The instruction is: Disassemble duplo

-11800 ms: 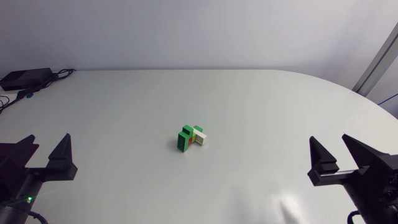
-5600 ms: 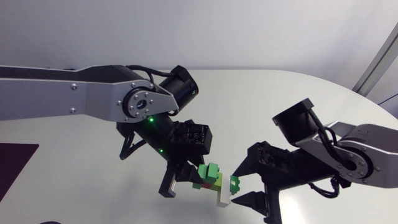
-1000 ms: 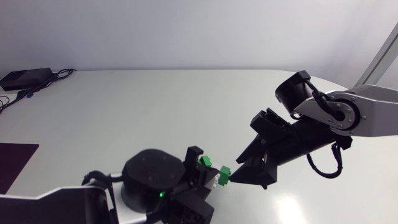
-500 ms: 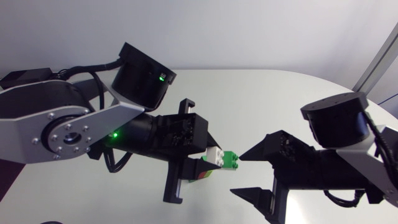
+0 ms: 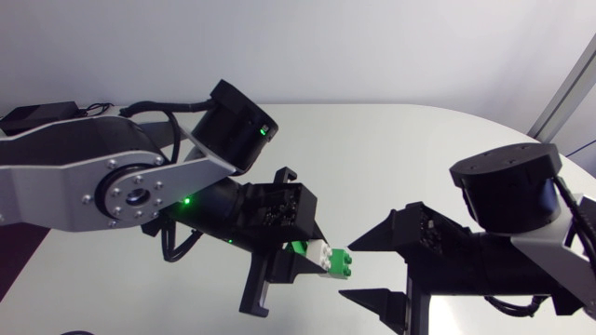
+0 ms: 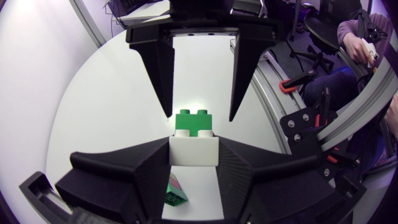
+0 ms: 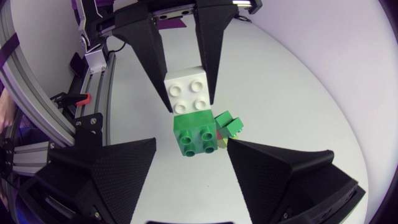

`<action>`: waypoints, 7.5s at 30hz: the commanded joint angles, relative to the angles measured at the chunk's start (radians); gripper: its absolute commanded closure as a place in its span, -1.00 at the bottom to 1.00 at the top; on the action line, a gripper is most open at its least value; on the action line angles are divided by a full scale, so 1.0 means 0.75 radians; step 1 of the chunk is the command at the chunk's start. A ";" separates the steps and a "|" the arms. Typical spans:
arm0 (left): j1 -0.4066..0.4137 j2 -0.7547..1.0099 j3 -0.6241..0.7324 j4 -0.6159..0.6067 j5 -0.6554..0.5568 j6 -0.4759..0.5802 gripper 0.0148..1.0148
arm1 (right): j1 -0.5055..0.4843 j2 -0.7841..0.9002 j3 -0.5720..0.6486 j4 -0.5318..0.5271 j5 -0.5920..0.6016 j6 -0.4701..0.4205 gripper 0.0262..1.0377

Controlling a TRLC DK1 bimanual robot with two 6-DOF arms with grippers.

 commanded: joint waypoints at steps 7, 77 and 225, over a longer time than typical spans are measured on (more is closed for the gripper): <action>-0.021 0.032 0.104 -0.090 0.061 0.007 0.46 | 0.034 -0.033 -0.072 0.032 0.008 0.010 0.46; 0.190 0.304 -0.017 0.117 -0.356 -0.416 -0.91 | -0.349 0.658 0.046 0.269 0.351 -0.057 0.48; 0.047 -0.093 -0.021 -0.206 -0.115 -0.200 0.46 | -0.028 0.124 -0.001 0.038 -0.103 -0.033 -0.93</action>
